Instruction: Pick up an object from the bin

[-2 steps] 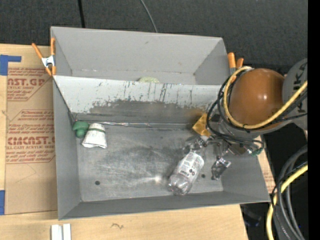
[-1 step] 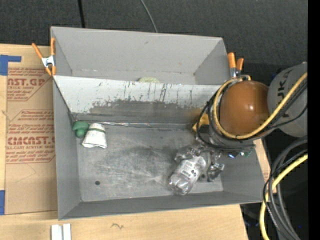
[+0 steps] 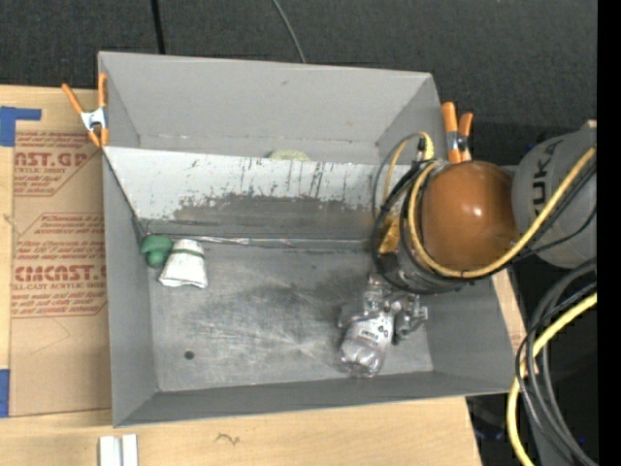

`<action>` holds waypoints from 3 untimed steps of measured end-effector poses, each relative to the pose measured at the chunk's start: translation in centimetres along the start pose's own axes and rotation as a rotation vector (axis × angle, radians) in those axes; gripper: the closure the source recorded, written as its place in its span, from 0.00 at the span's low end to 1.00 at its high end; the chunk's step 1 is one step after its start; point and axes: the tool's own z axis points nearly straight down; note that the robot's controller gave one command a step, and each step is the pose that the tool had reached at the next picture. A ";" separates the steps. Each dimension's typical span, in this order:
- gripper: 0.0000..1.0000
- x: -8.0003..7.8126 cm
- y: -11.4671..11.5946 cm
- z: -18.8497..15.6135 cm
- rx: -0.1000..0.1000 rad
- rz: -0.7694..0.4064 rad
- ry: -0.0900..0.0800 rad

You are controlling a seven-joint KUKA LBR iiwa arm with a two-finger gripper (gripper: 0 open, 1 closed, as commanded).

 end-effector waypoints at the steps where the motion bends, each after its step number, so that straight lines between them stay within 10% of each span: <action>1: 1.00 0.0 0.0 0.0 0.000 0.000 0.000; 3: 1.00 0.0 0.2 -1.9 -0.008 -0.002 0.001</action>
Offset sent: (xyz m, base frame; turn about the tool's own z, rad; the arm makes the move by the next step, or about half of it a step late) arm 0.0000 0.0000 0.0535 0.0000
